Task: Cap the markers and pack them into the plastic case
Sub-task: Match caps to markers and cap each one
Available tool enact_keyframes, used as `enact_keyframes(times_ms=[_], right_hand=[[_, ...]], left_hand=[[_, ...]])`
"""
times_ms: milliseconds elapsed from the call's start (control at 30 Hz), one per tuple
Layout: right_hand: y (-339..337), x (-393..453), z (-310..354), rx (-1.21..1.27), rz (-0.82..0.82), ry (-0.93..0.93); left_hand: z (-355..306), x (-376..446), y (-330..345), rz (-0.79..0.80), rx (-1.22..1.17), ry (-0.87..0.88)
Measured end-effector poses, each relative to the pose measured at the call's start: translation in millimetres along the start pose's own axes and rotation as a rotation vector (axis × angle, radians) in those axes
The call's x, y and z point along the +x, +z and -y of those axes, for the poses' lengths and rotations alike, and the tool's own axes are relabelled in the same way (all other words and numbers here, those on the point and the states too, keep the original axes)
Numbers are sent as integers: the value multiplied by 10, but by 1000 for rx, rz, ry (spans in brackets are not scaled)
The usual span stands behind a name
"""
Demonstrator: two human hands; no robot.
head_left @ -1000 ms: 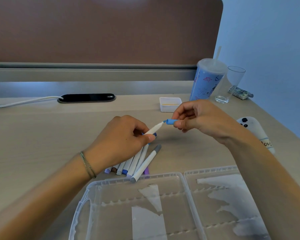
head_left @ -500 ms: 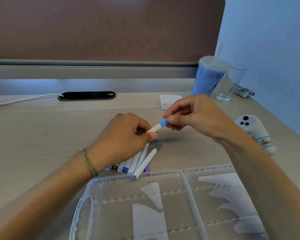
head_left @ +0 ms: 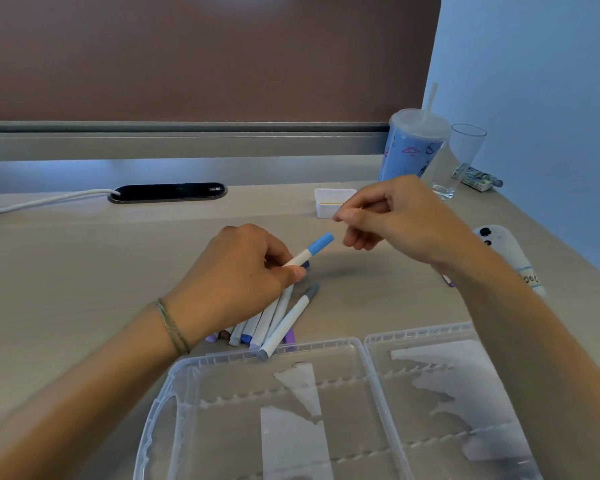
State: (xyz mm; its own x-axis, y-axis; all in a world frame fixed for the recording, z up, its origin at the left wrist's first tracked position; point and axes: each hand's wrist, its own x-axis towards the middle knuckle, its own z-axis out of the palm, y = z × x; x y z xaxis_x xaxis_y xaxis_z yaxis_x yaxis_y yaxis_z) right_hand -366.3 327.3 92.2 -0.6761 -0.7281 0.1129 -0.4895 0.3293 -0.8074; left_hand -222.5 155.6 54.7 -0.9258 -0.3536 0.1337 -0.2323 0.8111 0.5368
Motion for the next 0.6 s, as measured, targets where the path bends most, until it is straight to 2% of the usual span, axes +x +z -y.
enact_keyframes(times_ms=[133,300,400,500,600], right_hand=[[-368,-2,-162,-158,-95,153],[-572,42,-590,-552,-126,436],[-594,82,-838,-750,-154,540],[-569,64,-937,-829,-218,594],[-532,22,-944,-856,-211,640]], left_hand=[[90,19,-12,2,139,-30],[126,-12,54,-30,350,13],[117,-22,61,-41,452,33],[127,-19,43,-22,481,37],[155,-16,25,-8,464,38]])
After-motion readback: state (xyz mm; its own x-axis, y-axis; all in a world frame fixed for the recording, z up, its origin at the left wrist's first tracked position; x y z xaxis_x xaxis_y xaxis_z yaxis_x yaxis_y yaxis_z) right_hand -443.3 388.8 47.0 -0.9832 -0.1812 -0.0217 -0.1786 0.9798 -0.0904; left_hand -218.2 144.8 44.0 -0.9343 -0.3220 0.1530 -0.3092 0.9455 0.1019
